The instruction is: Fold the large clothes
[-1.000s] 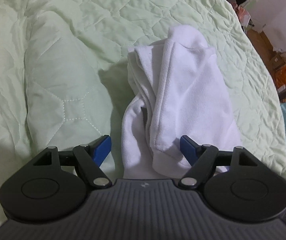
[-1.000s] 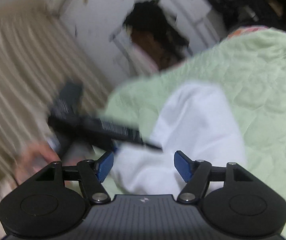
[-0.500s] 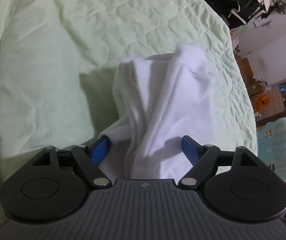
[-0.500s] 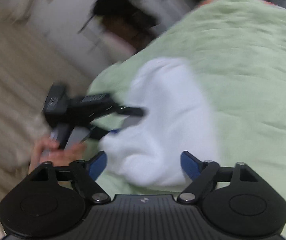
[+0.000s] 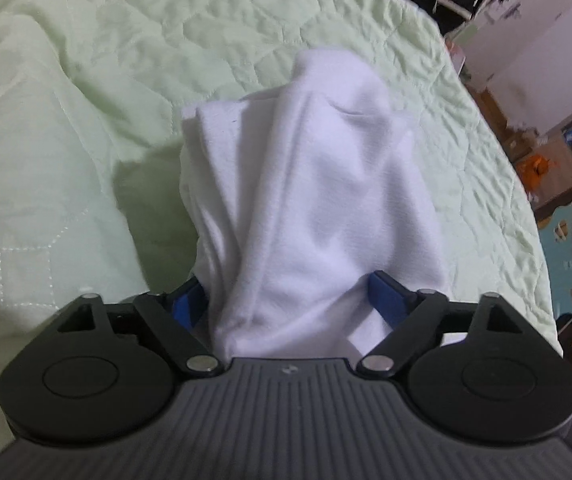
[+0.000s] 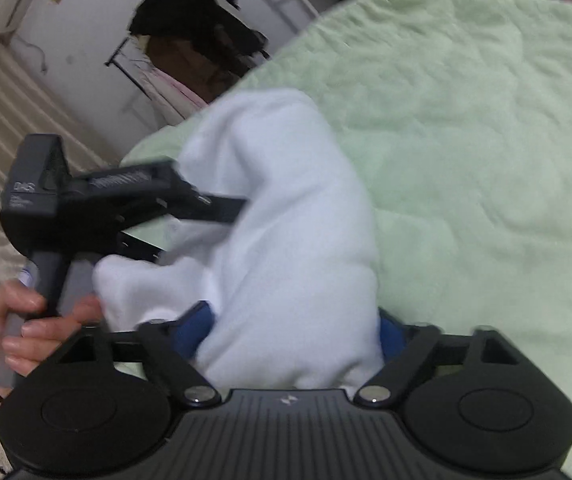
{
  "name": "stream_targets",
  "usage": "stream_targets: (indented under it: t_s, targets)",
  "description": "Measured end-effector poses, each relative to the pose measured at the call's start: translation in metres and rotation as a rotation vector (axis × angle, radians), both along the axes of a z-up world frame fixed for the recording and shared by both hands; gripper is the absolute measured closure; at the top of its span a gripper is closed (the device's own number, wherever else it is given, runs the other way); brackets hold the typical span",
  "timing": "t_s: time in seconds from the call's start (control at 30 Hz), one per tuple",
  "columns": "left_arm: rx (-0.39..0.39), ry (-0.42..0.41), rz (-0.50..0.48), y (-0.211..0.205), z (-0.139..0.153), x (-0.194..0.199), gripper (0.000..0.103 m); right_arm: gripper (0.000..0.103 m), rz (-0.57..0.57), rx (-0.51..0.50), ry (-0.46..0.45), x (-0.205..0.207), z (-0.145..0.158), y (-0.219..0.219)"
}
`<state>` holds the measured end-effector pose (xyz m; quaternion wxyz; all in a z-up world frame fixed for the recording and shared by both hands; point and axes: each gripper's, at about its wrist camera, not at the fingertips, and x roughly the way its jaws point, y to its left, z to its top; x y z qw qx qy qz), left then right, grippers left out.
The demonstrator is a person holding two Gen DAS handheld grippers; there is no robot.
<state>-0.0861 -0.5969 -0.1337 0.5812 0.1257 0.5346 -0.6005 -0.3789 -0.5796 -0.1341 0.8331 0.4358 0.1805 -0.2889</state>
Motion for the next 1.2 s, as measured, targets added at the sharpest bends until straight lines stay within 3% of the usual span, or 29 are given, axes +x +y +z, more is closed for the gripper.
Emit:
stream_targets:
  t_s: [0.03,0.13,0.3,0.43,0.47,0.57,0.63,0.67,0.77,0.87,0.97,1.03,1.1,1.2]
  targets:
    - [-0.004,0.036,0.003,0.000,0.000,0.003,0.036,0.048,-0.007,0.008,-0.024,-0.004,0.003,-0.002]
    - [-0.012,0.116,-0.019,-0.006,0.010,0.003,0.043,0.050,-0.049,0.020,-0.098,-0.030,0.014,-0.005]
    - [-0.091,0.175,-0.155,-0.036,0.052,-0.054,0.045,0.050,-0.125,-0.092,-0.082,-0.069,0.057,-0.005]
    - [-0.177,0.126,-0.287,-0.063,0.077,-0.120,0.045,0.050,-0.247,-0.184,-0.070,-0.129,0.084,-0.006]
    - [-0.167,0.096,-0.309,-0.072,0.071,-0.142,0.044,0.050,-0.283,-0.197,-0.056,-0.145,0.084,-0.008]
    - [-0.054,-0.028,-0.344,-0.100,0.026,-0.202,0.044,0.050,-0.381,-0.183,0.043,-0.177,0.065,-0.023]
    - [0.018,-0.092,-0.356,-0.114,-0.004,-0.228,0.038,0.049,-0.441,-0.111,0.261,-0.184,0.042,-0.035]
    - [0.012,-0.109,-0.348,-0.117,-0.013,-0.234,0.031,0.049,-0.449,-0.083,0.313,-0.185,0.034,-0.038]
    - [-0.013,-0.101,-0.328,-0.111,-0.003,-0.228,0.030,0.042,-0.485,-0.043,0.286,-0.195,0.031,-0.033]
    - [-0.043,-0.094,-0.299,-0.099,0.024,-0.207,0.031,0.038,-0.540,-0.192,0.381,-0.184,0.062,-0.013]
    - [-0.109,-0.011,-0.249,-0.088,0.048,-0.183,0.021,0.039,-0.464,-0.317,0.408,-0.165,0.084,-0.001]
    - [-0.134,0.015,-0.234,-0.084,0.060,-0.175,0.020,0.039,-0.412,-0.400,0.425,-0.152,0.098,0.008]
    - [-0.136,0.004,-0.245,-0.085,0.061,-0.179,0.016,0.041,-0.370,-0.438,0.463,-0.134,0.096,0.001]
    - [-0.106,-0.033,-0.262,-0.083,0.050,-0.191,0.016,0.040,-0.312,-0.428,0.608,-0.104,0.071,-0.013]
